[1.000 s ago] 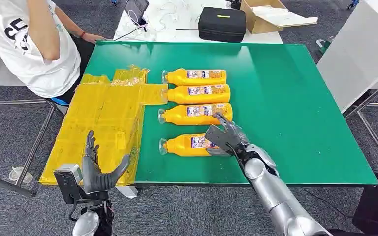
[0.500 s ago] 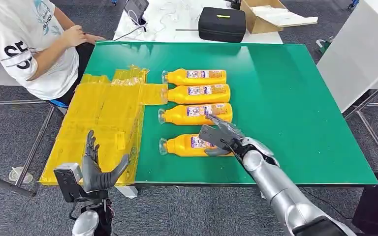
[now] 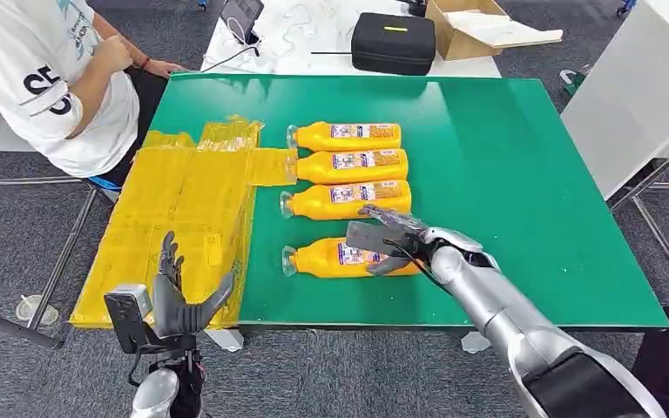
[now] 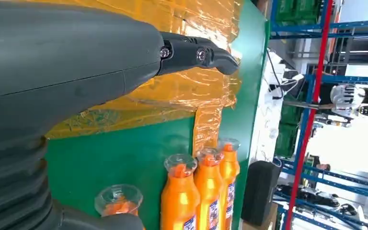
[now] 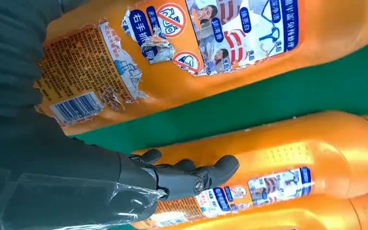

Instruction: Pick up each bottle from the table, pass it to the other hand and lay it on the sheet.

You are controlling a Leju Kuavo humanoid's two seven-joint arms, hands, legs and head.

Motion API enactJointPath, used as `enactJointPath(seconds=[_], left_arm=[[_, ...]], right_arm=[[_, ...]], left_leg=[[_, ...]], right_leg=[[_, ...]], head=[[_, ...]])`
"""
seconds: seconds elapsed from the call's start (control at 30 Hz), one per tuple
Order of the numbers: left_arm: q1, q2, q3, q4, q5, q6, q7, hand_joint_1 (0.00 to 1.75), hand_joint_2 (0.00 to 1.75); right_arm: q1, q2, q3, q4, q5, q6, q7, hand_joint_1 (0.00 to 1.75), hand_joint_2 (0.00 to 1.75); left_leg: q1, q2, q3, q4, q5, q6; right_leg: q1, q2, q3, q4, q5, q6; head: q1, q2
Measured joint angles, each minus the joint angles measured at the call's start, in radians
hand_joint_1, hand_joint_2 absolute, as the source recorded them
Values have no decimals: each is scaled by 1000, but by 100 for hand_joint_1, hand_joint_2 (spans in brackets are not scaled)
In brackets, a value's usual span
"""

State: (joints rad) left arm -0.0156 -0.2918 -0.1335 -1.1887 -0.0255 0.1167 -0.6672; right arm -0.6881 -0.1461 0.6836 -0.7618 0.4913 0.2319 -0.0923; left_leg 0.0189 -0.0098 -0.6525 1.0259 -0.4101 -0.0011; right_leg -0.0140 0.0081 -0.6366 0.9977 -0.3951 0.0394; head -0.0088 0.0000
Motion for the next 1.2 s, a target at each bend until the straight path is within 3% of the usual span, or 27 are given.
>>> enactJointPath(seconds=[0.27,0.7,1.2], left_arm=[[-6,0,0,17,8,-3,6,0,175],[-7,-3,-1,32,19,-3,6,0,175],[-12,-6,-2,43,25,-12,10,0,175]], right_arm=[[-11,-21,66,14,-42,10,0,0,175],[13,-41,112,-30,-85,-69,-7,0,175],[-2,-47,165,-17,-50,-25,26,0,175]], left_leg=[[0,0,0,0,0,0],[0,0,0,0,0,0],[0,0,0,0,0,0]], right_leg=[[0,0,0,0,0,0],[0,0,0,0,0,0],[0,0,0,0,0,0]], head=[[0,0],[0,0],[0,0]])
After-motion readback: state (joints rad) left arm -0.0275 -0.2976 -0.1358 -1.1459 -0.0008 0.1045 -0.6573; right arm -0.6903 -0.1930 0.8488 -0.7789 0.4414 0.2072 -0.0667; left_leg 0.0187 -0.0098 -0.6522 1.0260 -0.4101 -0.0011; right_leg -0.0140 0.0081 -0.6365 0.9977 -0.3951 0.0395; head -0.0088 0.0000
